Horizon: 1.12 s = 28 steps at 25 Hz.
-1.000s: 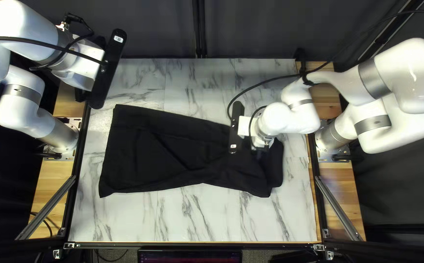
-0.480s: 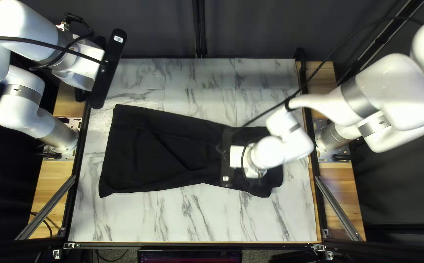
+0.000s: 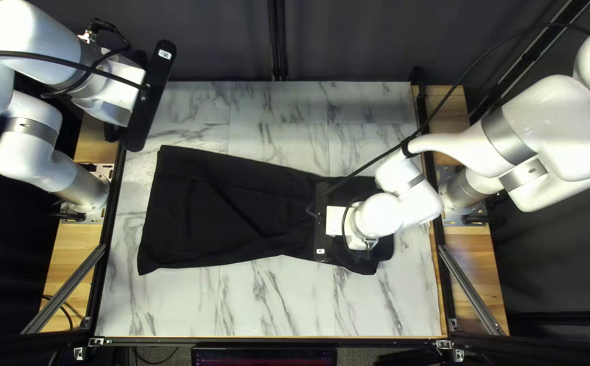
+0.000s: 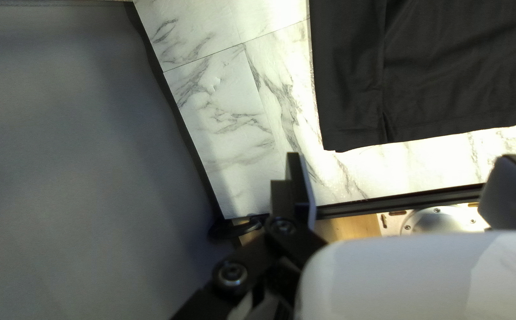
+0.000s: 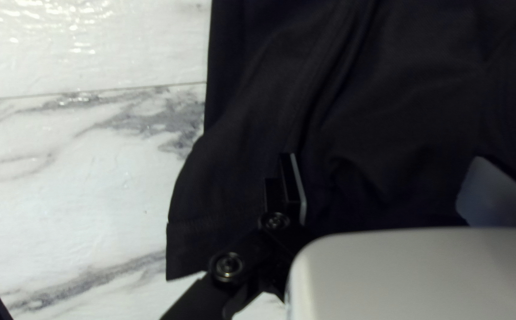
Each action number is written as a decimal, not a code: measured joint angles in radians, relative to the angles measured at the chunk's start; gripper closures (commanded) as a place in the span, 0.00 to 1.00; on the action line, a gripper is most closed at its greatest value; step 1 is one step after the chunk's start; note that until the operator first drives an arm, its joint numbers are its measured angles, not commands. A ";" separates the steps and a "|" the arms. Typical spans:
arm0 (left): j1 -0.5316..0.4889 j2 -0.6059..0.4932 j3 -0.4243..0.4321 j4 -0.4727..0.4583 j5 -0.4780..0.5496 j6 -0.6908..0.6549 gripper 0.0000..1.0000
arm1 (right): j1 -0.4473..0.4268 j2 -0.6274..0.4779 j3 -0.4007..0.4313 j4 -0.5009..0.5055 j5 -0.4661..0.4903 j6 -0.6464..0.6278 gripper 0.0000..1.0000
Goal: Fold t-shirt
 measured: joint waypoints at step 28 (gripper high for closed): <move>0.000 0.000 0.000 0.000 0.000 0.000 0.00 | -0.075 -0.058 -0.006 -0.015 0.105 -0.090 1.00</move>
